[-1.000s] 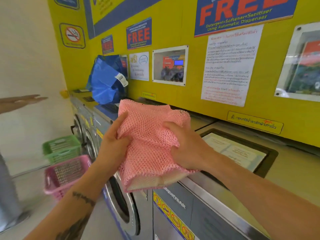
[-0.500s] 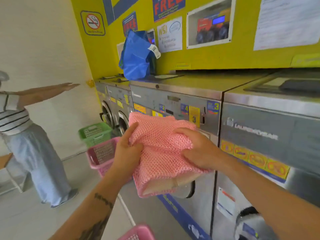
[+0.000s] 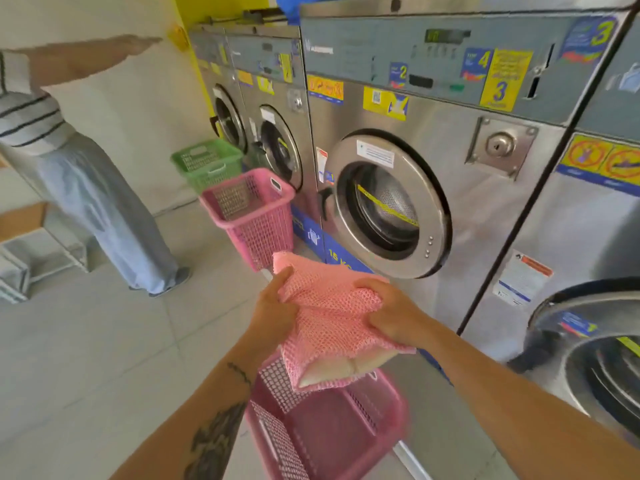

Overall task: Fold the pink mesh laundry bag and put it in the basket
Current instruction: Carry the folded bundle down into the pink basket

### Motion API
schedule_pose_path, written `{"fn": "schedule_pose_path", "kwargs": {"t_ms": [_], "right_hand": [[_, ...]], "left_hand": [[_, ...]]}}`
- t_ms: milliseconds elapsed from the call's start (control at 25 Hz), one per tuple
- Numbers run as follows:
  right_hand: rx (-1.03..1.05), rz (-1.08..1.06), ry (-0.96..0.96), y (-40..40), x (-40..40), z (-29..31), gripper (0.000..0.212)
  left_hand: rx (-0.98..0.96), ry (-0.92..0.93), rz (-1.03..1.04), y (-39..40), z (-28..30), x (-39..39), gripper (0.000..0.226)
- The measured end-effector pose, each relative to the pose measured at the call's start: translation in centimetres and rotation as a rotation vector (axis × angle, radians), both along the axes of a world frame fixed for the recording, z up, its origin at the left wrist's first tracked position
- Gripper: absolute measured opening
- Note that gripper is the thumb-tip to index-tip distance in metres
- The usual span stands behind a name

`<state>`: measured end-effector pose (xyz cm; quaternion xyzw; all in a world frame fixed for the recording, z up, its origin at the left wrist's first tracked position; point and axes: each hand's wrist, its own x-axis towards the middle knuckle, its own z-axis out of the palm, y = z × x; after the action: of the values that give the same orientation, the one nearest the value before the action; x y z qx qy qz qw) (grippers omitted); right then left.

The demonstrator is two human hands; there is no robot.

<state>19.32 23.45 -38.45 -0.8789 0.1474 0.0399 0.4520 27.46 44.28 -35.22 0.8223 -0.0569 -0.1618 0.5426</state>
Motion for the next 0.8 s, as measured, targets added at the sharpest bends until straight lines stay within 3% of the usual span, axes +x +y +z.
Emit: {"fn": "schedule_pose_path", "kwargs": {"t_ms": [280,600,800], "right_hand": [[0.077,0.063,0.252,-0.4,4.6,-10.2,0.072],[0.254,-0.026,0.596,2.4,7.0,-29.8,0.076],[0.251,-0.096,0.730,4.1,7.5,-42.8,0.075]], "left_hand": [[0.199,0.235,0.015,-1.3,-9.8,4.3,0.067],[0.350,0.533,-0.053,0.2,-31.7,8.2,0.076],[0.391,0.665,-0.094,0.9,-45.2,9.8,0.078]]}}
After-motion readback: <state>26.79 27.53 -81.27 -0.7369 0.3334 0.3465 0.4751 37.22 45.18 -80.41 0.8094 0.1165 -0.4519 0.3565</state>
